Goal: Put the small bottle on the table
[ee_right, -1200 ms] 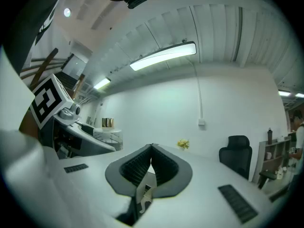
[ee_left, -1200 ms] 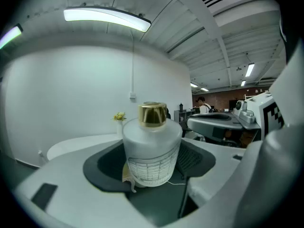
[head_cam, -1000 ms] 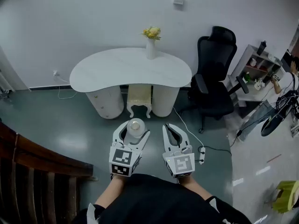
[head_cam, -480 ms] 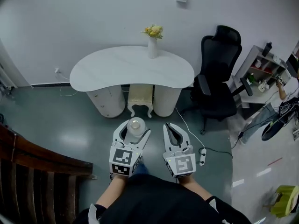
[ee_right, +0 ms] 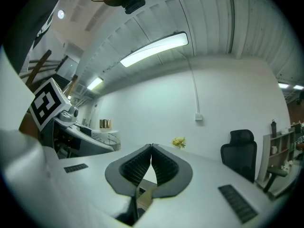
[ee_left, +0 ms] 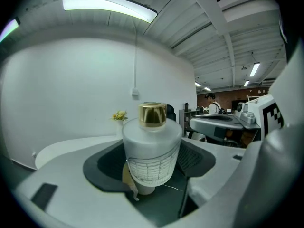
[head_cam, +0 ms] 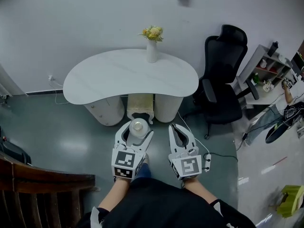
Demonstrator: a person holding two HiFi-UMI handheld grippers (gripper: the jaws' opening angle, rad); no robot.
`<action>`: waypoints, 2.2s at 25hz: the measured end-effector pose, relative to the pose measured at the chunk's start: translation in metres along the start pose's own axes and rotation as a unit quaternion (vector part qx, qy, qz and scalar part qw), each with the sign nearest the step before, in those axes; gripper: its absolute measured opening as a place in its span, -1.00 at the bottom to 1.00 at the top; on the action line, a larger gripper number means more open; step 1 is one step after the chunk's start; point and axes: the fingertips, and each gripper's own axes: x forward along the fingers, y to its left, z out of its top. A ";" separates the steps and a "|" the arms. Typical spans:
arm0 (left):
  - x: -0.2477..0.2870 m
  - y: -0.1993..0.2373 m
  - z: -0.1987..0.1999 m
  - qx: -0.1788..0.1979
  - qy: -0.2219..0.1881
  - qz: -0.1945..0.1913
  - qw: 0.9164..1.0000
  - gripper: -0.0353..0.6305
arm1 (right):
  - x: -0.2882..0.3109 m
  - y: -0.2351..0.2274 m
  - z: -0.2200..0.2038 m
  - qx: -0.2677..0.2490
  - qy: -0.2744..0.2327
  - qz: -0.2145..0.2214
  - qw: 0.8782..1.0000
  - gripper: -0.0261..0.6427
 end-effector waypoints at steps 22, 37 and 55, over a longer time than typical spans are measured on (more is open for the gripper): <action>0.166 0.125 0.036 0.019 -0.013 -0.066 0.998 0.10 | 0.187 -0.071 -0.032 0.003 0.022 -0.064 0.998 -0.85; 0.185 0.158 0.022 0.004 0.003 -0.063 0.998 0.10 | 0.221 -0.069 -0.043 0.003 0.032 -0.060 0.998 -0.85; 0.322 0.188 0.040 0.010 -0.005 -0.050 0.999 0.10 | 0.335 -0.160 -0.087 0.004 0.056 -0.016 0.998 -0.85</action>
